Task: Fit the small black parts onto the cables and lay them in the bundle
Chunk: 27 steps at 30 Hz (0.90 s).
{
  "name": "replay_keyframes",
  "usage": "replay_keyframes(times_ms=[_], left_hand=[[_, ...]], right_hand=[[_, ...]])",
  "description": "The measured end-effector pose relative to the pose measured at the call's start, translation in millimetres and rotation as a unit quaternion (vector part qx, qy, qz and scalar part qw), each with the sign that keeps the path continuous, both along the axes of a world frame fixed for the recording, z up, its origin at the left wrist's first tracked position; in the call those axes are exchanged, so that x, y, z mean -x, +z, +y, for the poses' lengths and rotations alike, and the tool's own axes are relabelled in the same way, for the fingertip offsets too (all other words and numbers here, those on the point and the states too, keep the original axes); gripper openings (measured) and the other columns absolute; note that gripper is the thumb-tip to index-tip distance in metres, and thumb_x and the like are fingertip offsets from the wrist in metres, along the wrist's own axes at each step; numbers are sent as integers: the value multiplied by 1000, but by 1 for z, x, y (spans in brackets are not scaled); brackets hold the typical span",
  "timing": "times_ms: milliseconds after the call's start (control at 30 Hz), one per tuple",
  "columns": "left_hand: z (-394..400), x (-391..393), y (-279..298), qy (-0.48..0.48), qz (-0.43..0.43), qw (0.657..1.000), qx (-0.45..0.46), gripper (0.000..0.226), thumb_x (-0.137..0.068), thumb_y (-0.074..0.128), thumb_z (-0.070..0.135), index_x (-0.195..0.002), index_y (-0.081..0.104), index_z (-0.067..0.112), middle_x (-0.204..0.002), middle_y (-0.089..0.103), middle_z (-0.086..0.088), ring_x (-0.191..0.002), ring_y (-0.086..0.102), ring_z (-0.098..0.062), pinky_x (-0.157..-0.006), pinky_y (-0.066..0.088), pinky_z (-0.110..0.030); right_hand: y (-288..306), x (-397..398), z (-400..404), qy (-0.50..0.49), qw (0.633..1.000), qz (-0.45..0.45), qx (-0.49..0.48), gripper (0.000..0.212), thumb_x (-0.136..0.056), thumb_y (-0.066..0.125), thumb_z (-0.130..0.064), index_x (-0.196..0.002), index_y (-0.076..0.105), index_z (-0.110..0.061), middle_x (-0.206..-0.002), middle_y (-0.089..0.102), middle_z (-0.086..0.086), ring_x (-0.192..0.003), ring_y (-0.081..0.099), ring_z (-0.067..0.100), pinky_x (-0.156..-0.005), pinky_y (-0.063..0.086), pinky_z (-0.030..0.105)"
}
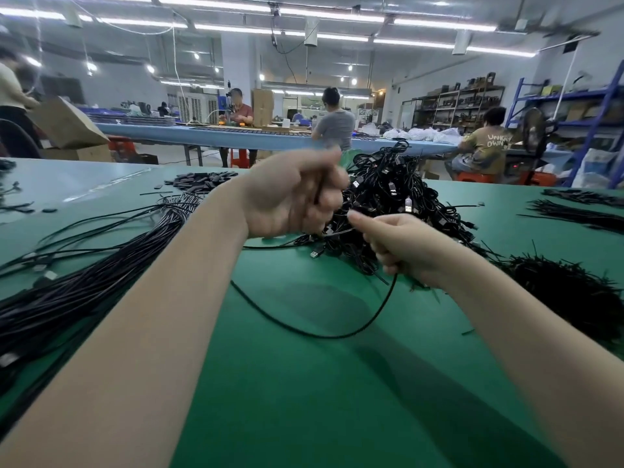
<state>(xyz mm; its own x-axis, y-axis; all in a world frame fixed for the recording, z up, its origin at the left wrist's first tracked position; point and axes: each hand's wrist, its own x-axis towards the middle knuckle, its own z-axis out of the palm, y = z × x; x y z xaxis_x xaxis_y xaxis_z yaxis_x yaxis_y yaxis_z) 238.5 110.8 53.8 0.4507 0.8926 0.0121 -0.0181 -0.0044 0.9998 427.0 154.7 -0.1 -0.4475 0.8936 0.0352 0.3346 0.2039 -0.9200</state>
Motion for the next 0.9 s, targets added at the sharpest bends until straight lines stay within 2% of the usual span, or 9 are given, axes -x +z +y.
replay_keyframes(times_ms=[67, 133, 267, 400, 467, 600, 667, 733, 900], left_hand=[[0, -4, -5, -26, 170, 985, 5, 57, -101, 30, 45, -79, 76, 18, -77, 72, 0, -59, 61, -10, -51, 43, -18], [2, -14, -10, -10, 197, 980, 8, 52, -102, 27, 44, -94, 68, 12, -98, 71, -2, -84, 64, -14, -65, 43, -21], [9, -22, -7, 202, 45, 974, -89, 41, -103, 34, 41, -98, 63, 12, -95, 74, -3, -95, 68, -19, -77, 52, -28], [2, -11, 14, 154, -268, 947, -92, 50, -103, 28, 41, -101, 67, 10, -89, 74, -6, -76, 70, -16, -58, 54, -22], [-4, 1, 22, 112, -303, 939, -116, 49, -103, 31, 41, -96, 71, 12, -80, 72, -2, -68, 67, -13, -55, 50, -19], [-11, 21, 23, 94, 3, 988, -126, 46, -94, 48, 45, -65, 73, 19, -56, 56, 7, -48, 50, -8, -47, 39, -19], [-8, 14, 11, 41, 239, 969, -48, 51, -92, 41, 51, -79, 76, 17, -66, 68, 4, -53, 59, -7, -45, 39, -16], [-3, -2, -1, 32, 321, 947, -9, 50, -100, 30, 47, -94, 68, 14, -85, 74, 1, -69, 68, -9, -49, 44, -16], [9, -11, 0, 211, -67, 973, -65, 42, -102, 39, 40, -99, 66, 7, -85, 74, -3, -76, 70, -14, -61, 54, -22]], right_hand=[[14, -4, 1, -32, 998, 50, -20, 42, -87, 60, -52, -62, 47, -20, -46, 33, -10, -41, 27, 9, -41, 26, 21], [27, -5, -2, -23, 995, 97, -20, 39, -94, 54, -45, -68, 56, -17, -45, 33, -9, -39, 27, 8, -41, 25, 20], [34, 1, -16, 116, 978, 172, 29, 29, -101, 43, -34, -90, 68, -23, -52, 35, -7, -44, 29, 10, -44, 30, 21], [10, 11, -20, 254, 951, 130, 118, 28, -94, 46, -34, -100, 71, -22, -62, 44, -3, -55, 43, 13, -58, 42, 25], [-6, 14, -16, 217, 968, 60, 114, 31, -94, 48, -38, -96, 70, -17, -61, 43, -5, -54, 43, 12, -62, 46, 26], [-7, 8, -2, -20, 1000, -7, -20, 40, -88, 57, -51, -74, 58, -14, -58, 38, -4, -48, 34, 11, -51, 38, 23], [5, 3, 1, -89, 992, 29, -80, 40, -87, 58, -52, -67, 58, -18, -57, 42, -6, -46, 37, 9, -49, 36, 22], [17, 4, -2, -74, 987, 90, -107, 40, -92, 55, -48, -62, 59, -21, -52, 41, -8, -43, 36, 9, -49, 35, 23], [10, 22, -15, 126, 975, 181, -3, 29, -101, 42, -34, -84, 63, -22, -54, 34, -7, -46, 29, 10, -53, 27, 26]])
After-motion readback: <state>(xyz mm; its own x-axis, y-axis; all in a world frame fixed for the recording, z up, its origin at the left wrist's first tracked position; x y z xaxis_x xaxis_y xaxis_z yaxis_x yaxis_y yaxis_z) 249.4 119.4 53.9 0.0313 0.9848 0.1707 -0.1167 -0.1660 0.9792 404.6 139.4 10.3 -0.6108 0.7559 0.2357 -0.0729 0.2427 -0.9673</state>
